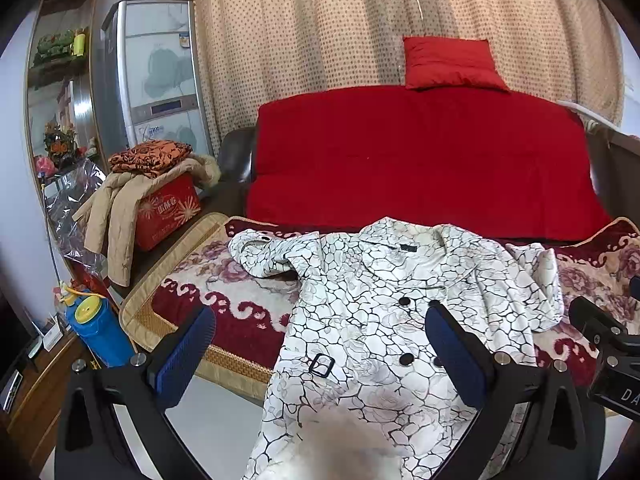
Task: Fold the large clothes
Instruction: 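Grasp the coat sleeve with the right gripper while the left gripper approaches the coat front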
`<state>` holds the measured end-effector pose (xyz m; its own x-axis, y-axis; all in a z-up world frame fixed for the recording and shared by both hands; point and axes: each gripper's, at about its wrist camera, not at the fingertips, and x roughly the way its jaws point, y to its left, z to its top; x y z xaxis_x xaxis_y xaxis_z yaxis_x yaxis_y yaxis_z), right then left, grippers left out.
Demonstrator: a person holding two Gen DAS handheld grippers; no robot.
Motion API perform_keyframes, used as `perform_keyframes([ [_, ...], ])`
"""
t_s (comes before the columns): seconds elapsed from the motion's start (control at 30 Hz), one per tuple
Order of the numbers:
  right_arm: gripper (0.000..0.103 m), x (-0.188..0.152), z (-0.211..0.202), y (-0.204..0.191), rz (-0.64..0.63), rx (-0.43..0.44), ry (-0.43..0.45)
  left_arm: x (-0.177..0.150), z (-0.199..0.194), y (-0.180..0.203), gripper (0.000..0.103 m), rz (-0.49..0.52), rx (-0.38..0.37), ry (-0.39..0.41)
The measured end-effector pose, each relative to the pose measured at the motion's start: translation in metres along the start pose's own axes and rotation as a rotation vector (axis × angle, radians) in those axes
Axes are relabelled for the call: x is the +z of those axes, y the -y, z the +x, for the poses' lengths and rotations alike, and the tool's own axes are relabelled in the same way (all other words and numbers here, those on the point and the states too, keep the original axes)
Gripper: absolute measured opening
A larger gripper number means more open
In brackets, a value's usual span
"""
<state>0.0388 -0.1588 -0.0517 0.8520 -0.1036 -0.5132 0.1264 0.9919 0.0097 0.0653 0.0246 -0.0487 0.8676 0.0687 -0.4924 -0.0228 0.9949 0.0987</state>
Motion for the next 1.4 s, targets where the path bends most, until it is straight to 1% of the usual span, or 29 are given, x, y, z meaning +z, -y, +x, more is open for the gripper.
perform_keyframes([
  [0.2,0.103,0.008,0.03,0.005,0.001,-0.001,-0.024,0.006,0.03,0.006,0.103,-0.001,0.007,-0.017],
  [0.23,0.103,0.009,0.033,0.006,0.002,-0.003,-0.025,0.008,0.036,0.009,0.103,0.006,0.002,-0.026],
  [0.27,0.103,0.011,0.04,0.009,0.004,-0.007,-0.024,0.01,0.044,0.011,0.103,0.008,-0.021,-0.042],
  [0.3,0.103,0.013,0.045,0.012,0.007,-0.01,-0.024,0.011,0.055,0.014,0.103,0.009,-0.053,-0.07],
  [0.37,0.103,0.019,0.06,0.026,0.024,-0.016,-0.023,0.013,0.085,0.023,0.103,0.01,-0.138,-0.16],
  [0.4,0.103,0.022,0.067,0.033,0.036,-0.023,-0.02,0.012,0.105,0.028,0.103,0.0,-0.189,-0.215],
  [0.43,0.103,0.025,0.075,0.042,0.048,-0.035,-0.015,0.01,0.126,0.033,0.103,-0.016,-0.221,-0.268],
  [0.5,0.103,0.033,0.099,0.073,0.086,-0.079,-0.011,0.005,0.161,0.043,0.103,-0.029,-0.243,-0.345],
  [0.53,0.103,0.038,0.114,0.093,0.114,-0.089,-0.013,0.003,0.188,0.05,0.103,-0.037,-0.231,-0.388],
  [0.57,0.103,0.042,0.128,0.112,0.142,-0.108,-0.016,0.003,0.205,0.055,0.103,-0.043,-0.212,-0.416],
  [0.6,0.103,0.044,0.141,0.13,0.171,-0.138,-0.023,0.004,0.221,0.06,0.103,-0.055,-0.202,-0.425],
  [0.63,0.103,0.046,0.155,0.148,0.206,-0.17,-0.036,0.008,0.238,0.066,0.103,-0.067,-0.187,-0.432],
  [0.67,0.103,0.047,0.176,0.179,0.275,-0.194,-0.066,0.013,0.254,0.069,0.103,-0.079,-0.167,-0.429],
  [0.73,0.103,0.045,0.204,0.221,0.397,-0.174,-0.113,0.024,0.282,0.078,0.103,-0.127,-0.131,-0.412],
  [0.77,0.103,0.041,0.224,0.251,0.505,-0.155,-0.154,0.029,0.293,0.081,0.103,-0.153,-0.12,-0.414],
  [0.83,0.103,0.031,0.249,0.287,0.654,-0.132,-0.194,0.033,0.315,0.088,0.103,-0.189,-0.115,-0.412],
  [0.87,0.103,0.021,0.265,0.31,0.763,-0.097,-0.196,0.032,0.325,0.093,0.103,-0.194,-0.102,-0.411],
  [0.93,0.103,0.009,0.286,0.329,0.873,-0.024,-0.201,0.025,0.339,0.101,0.103,-0.182,-0.07,-0.405],
  [0.97,0.103,0.004,0.304,0.335,0.913,0.031,-0.219,0.022,0.343,0.105,0.103,-0.163,-0.069,-0.4],
  [1.07,0.103,-0.004,0.343,0.336,0.907,0.084,-0.268,0.017,0.346,0.112,0.103,-0.108,-0.076,-0.399],
  [1.1,0.103,-0.007,0.352,0.336,0.906,0.086,-0.282,0.017,0.344,0.112,0.103,-0.099,-0.082,-0.384],
  [1.17,0.103,-0.011,0.376,0.332,0.928,0.102,-0.34,0.018,0.342,0.112,0.103,-0.087,-0.08,-0.343],
  [1.2,0.102,-0.009,0.378,0.33,0.907,0.089,-0.33,0.017,0.343,0.111,0.103,-0.08,-0.073,-0.331],
  [1.23,0.099,-0.006,0.378,0.327,0.887,0.089,-0.318,0.017,0.345,0.111,0.103,-0.077,-0.061,-0.332],
  [1.27,0.082,-0.002,0.378,0.323,0.861,0.104,-0.304,0.016,0.347,0.111,0.103,-0.08,-0.056,-0.34],
  [1.3,0.069,0.0,0.386,0.319,0.836,0.134,-0.316,0.015,0.349,0.11,0.103,-0.088,-0.059,-0.347],
  [1.33,0.069,0.0,0.393,0.314,0.824,0.149,-0.356,0.015,0.35,0.109,0.103,-0.096,-0.065,-0.35],
  [1.37,0.068,-0.003,0.4,0.306,0.802,0.128,-0.381,0.015,0.349,0.11,0.103,-0.097,-0.067,-0.345],
  [1.4,0.062,0.0,0.399,0.301,0.772,0.108,-0.364,0.015,0.347,0.111,0.103,-0.092,-0.069,-0.332],
])
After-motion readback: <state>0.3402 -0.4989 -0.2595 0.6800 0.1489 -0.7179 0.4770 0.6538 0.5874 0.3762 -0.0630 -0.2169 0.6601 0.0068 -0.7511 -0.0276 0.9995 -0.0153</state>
